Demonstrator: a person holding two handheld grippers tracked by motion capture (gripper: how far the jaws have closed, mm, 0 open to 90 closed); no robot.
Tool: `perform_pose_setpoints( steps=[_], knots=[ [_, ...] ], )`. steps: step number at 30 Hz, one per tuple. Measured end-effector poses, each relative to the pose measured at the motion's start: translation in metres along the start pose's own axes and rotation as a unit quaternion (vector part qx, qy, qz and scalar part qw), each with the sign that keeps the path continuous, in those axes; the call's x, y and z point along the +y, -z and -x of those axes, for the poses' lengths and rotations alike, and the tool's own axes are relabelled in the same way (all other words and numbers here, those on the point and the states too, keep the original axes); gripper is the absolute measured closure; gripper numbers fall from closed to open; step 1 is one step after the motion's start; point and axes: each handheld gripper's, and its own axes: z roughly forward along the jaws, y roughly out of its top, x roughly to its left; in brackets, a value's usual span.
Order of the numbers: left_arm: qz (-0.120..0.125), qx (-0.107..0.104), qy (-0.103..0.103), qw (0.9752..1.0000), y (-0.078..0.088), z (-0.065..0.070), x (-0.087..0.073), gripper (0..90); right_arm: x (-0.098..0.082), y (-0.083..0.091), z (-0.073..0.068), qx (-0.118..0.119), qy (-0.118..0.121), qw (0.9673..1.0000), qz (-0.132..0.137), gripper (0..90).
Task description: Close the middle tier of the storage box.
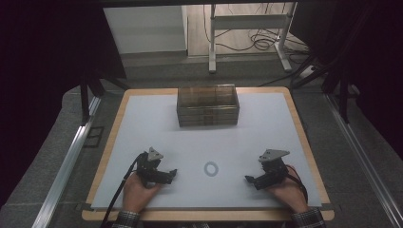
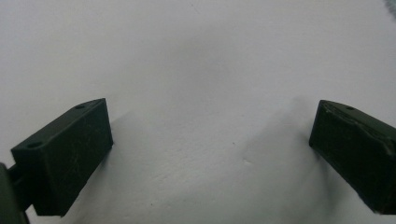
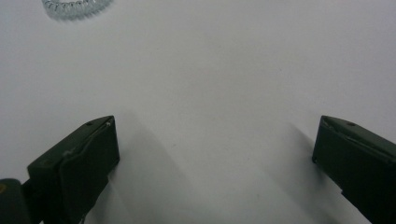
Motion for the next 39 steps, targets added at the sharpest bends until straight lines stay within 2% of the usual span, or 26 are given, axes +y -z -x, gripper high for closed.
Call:
perform_pose_setpoints(
  steps=[9,13,20,30,39],
  knots=[
    [0.0,0.0,0.0,1.0,0.0,0.0,0.0,0.0,0.0,0.001,0.0,0.001,0.0,1.0,0.001,1.1],
    [-0.003,0.0,-0.003,1.0,0.0,0.0,0.0,0.0,0.0,0.003,0.001,-0.001,0.0,1.0,0.004,6.9],
    [-0.002,0.0,-0.003,1.0,0.0,0.0,0.0,0.0,0.003,0.007,0.0,-0.009,0.007,0.9999,-0.002,10.2],
    [-0.002,0.0,-0.003,1.0,0.0,0.0,0.0,0.0,0.013,0.01,-0.004,-0.02,0.036,0.9991,-0.01,16.4],
    [-0.002,0.0,-0.003,1.0,0.0,0.0,0.0,0.0,0.021,0.01,-0.007,-0.037,0.067,0.9968,-0.021,20.4]
  ],
)
